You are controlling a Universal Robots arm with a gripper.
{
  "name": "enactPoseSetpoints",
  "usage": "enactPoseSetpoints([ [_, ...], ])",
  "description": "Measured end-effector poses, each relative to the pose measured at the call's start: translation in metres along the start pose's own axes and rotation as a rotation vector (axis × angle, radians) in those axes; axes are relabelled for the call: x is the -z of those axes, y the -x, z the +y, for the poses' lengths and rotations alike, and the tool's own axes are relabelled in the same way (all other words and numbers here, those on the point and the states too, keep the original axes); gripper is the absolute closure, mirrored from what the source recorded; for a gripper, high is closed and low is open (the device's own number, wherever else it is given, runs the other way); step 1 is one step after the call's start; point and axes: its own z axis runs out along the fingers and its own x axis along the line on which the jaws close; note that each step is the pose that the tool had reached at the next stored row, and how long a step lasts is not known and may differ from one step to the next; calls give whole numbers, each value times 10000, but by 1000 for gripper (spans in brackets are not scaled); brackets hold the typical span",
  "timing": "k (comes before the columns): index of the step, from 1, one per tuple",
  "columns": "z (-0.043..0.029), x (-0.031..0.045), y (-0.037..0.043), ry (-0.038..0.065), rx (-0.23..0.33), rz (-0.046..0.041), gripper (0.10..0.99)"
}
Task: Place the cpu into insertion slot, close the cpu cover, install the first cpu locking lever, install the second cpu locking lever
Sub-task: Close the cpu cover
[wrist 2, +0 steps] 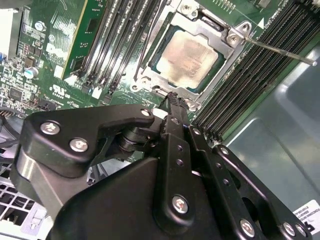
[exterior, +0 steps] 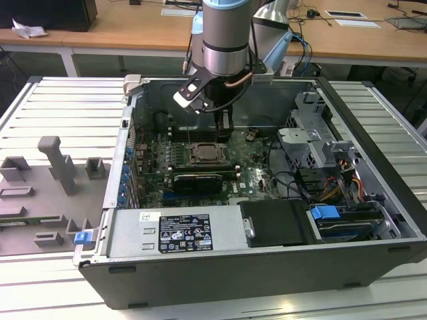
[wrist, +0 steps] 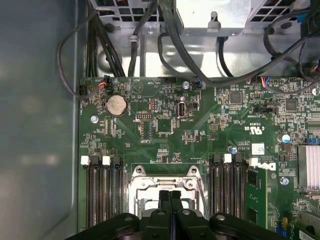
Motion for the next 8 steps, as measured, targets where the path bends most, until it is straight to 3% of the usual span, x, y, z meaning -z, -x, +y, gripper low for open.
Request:
enactPoseSetpoints([
  [8, -25, -11, 0, 0, 0, 0, 980],
])
